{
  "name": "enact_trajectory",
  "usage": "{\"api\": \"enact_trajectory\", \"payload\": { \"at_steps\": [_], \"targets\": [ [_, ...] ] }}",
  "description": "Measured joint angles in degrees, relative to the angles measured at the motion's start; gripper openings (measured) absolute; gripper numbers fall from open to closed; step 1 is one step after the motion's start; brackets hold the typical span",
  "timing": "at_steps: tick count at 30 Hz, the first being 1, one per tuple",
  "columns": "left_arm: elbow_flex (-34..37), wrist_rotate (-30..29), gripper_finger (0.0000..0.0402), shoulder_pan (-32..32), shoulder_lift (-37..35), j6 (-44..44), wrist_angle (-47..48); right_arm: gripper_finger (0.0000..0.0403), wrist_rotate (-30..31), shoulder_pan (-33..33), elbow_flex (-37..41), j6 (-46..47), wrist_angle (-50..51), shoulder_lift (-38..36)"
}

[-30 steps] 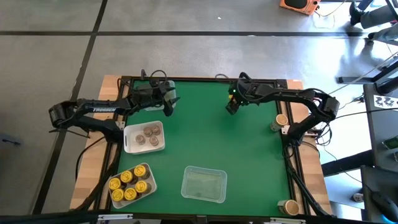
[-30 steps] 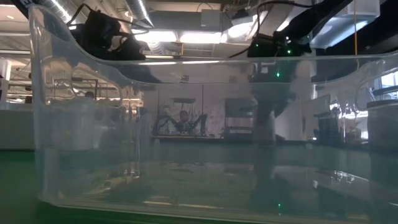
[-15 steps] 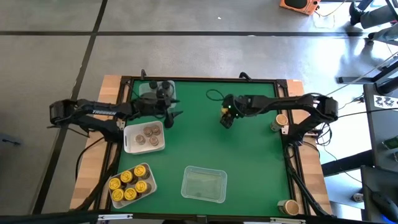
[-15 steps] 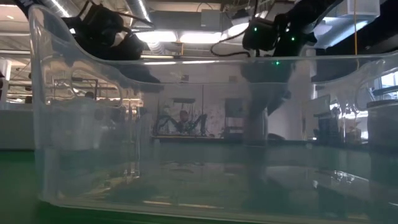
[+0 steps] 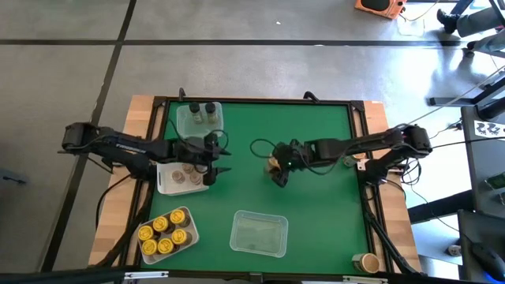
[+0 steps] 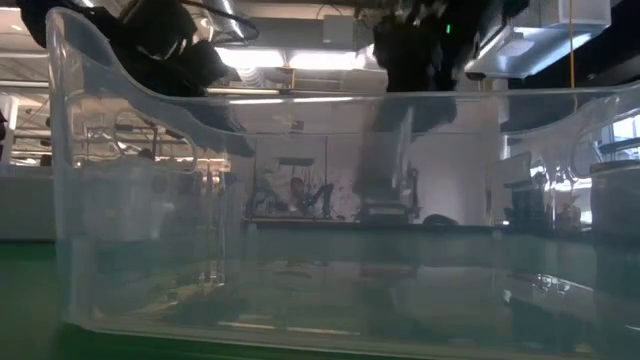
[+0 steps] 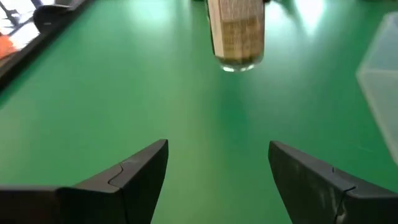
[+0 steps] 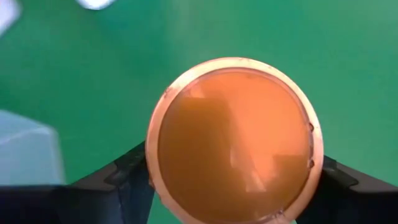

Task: Sort spices by type
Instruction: Put the golden spice bottle into the bottom transparent bin

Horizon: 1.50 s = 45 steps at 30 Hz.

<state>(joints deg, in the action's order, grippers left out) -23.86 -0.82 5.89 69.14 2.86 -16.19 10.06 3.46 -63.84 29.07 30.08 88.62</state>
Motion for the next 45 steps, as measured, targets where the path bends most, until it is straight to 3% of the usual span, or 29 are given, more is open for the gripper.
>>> {"api": "enact_trajectory", "payload": {
  "at_steps": [8,20,35,45],
  "targets": [
    [2.35,0.04,0.0276,-5.28,-0.62,-1.41,-2.12,0.0280,1.51,9.68,-5.73,6.26,-0.59,-0.02],
    [5.53,-0.05,0.0276,-5.66,-4.24,-4.04,-6.04,0.0281,5.11,20.37,-6.85,21.31,-4.41,1.77],
    [5.53,-0.99,0.0276,-5.60,-4.37,-4.10,-5.88,0.0280,5.38,19.30,-6.94,9.31,-19.06,4.52],
    [5.52,-1.40,0.0276,-5.52,-4.37,-3.87,-5.48,0.0281,2.41,18.49,-6.81,7.79,-17.06,9.33]
  ]
}}
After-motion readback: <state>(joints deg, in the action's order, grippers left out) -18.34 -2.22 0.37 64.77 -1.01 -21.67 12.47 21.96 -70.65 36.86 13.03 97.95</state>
